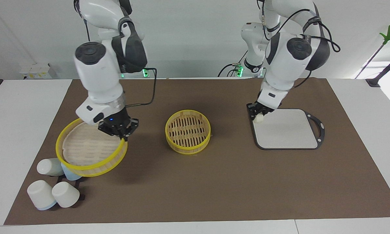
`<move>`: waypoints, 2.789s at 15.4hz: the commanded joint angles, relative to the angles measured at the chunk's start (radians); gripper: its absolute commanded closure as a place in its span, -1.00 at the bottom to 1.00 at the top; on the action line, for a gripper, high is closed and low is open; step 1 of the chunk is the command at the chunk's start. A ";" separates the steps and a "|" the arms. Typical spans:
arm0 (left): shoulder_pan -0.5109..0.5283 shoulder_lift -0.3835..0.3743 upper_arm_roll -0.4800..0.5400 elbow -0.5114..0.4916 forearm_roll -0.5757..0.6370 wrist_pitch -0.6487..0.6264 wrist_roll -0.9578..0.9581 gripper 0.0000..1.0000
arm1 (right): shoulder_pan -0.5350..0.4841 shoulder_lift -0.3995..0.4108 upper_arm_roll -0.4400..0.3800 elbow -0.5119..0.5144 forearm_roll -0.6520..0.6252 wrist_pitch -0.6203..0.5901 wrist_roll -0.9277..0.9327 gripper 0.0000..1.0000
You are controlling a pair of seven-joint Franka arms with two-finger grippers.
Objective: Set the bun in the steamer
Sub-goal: 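Move the lid aside with the right gripper while the left gripper carries the bun, then release the bun into the steamer while the right gripper brings the lid back, then lower the lid onto the steamer with the right gripper while the left gripper retracts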
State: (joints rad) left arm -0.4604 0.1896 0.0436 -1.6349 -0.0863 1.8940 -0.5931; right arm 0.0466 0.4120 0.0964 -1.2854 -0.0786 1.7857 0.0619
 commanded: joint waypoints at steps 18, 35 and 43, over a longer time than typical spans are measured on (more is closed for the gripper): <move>-0.328 0.219 0.016 -0.135 0.073 0.455 -0.278 -1.00 | -0.111 -0.035 0.017 -0.077 0.052 -0.015 -0.080 1.00; 0.305 -0.231 0.039 -0.045 0.069 -0.325 0.508 -1.00 | 0.528 0.073 0.017 -0.063 -0.098 0.119 0.886 1.00; 0.301 -0.283 0.039 -0.056 0.088 -0.372 0.546 -1.00 | 0.552 0.091 0.019 -0.156 -0.093 0.283 0.931 1.00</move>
State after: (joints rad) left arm -0.1571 -0.0748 0.0851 -1.6857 -0.0209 1.5407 -0.0641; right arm 0.5992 0.5253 0.1172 -1.3818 -0.1531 2.0165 0.9693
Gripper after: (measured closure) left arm 0.000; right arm 0.921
